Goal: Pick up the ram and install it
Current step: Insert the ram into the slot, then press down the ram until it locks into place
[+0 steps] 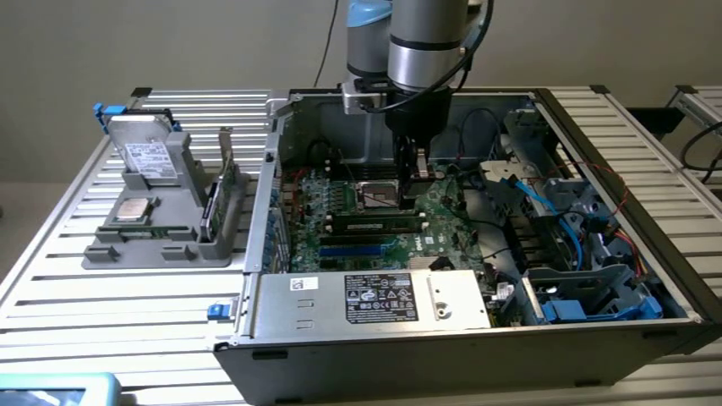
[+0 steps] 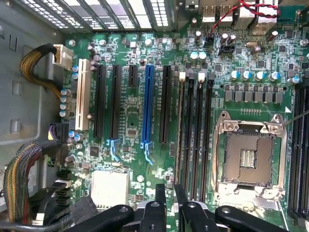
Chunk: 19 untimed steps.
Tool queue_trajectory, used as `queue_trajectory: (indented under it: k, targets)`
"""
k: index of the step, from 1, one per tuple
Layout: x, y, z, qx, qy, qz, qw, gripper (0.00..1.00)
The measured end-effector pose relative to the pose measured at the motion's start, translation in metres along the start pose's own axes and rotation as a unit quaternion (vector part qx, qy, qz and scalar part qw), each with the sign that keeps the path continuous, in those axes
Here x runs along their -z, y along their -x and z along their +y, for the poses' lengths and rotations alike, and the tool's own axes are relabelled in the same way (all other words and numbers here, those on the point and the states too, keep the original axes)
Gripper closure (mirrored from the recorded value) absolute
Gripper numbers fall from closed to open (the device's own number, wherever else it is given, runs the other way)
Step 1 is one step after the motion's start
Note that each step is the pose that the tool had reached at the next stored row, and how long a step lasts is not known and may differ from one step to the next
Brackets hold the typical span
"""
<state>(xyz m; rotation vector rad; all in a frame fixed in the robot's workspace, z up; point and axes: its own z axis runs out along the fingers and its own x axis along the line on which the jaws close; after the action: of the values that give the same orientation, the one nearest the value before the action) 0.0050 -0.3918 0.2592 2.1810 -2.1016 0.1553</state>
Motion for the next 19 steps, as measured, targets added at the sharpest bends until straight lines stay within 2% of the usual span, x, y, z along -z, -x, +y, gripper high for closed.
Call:
queue_trajectory:
  k: [6, 9, 13, 16, 19]
  targets:
    - [0.0000, 0.0000, 0.0000, 0.000, 0.0000, 0.0000, 1.0000, 0.78]
    - [0.0000, 0.0000, 0.0000, 0.000, 0.0000, 0.0000, 1.0000, 0.89]
    - [0.0000, 0.0000, -0.0004, 0.000, 0.0000, 0.0000, 1.0000, 0.89]
    - [-0.0007, -0.0001, -0.0045, 0.000, 0.0001, -0.0001, 1.0000, 0.89]
    - [-0.0027, 0.0003, -0.0054, -0.008, 0.0013, -0.0005, 1.0000, 0.89]
